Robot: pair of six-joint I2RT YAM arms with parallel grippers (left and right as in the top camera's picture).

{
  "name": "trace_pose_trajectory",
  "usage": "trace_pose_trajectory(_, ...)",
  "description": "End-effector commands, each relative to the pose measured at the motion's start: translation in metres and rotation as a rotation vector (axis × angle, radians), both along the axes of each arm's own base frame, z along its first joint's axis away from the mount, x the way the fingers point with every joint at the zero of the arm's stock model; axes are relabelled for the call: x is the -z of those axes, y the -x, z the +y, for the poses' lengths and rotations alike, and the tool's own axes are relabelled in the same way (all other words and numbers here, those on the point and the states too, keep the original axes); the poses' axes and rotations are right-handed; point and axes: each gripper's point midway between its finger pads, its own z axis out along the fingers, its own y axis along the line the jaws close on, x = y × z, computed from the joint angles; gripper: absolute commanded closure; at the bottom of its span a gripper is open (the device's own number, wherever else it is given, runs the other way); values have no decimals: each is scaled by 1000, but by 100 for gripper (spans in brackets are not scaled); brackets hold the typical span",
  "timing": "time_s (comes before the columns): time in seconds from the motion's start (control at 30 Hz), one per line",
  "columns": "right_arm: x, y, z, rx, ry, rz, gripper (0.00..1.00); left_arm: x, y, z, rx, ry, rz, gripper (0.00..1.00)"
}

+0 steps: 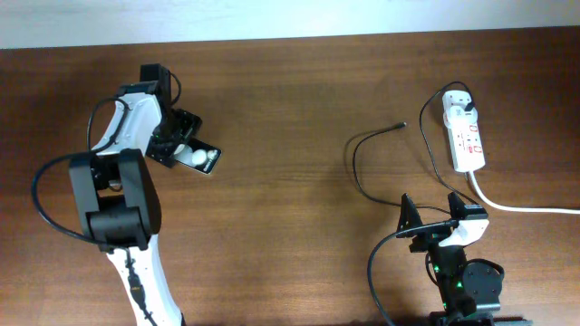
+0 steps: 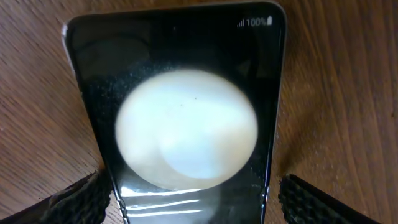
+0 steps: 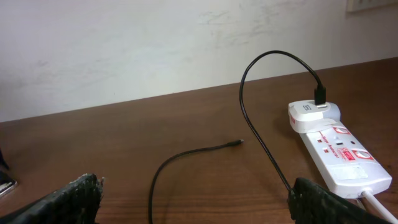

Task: Plug charger to phone and switch on socket
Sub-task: 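Lift the phone with the left gripper and raise it upright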

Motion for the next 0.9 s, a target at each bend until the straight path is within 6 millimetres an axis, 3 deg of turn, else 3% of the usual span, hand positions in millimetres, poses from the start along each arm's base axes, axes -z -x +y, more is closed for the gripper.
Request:
trace_pose_trajectory(0.0, 3, 0, 0, 2, -4, 5, 2, 31, 14, -17, 14, 42, 91, 13)
trace_pose_trajectory(0.13, 3, 0, 0, 2, -4, 5, 1, 41, 30, -18, 17, 33, 168, 20)
trace_pose_trajectory(0.27, 3, 0, 0, 1, -4, 5, 1, 40, 38, -5, 17, -40, 200, 20)
trace_pose_trajectory(0.4, 3, 0, 0, 2, -4, 5, 1, 40, 44, -6, 21, -44, 226, 19)
trace_pose_trajectory(0.43, 3, 0, 0, 2, -4, 5, 1, 40, 47, -6, 33, -51, 236, 18)
trace_pose_trajectory(0.53, 3, 0, 0, 2, -4, 5, 1, 42, 51, 2, 73, -96, 250, 1)
trace_pose_trajectory(0.67, 3, 0, 0, 2, -4, 5, 1, 44, 37, 5, 70, -120, 194, 1)
trace_pose_trajectory(0.83, 3, 0, 0, 1, -3, 5, 1, 45, 38, 3, 8, -111, 196, 1)
trace_pose_trajectory(0.87, 3, 0, 0, 1, -4, 5, 1, 45, 39, 2, -13, -102, 199, 5)
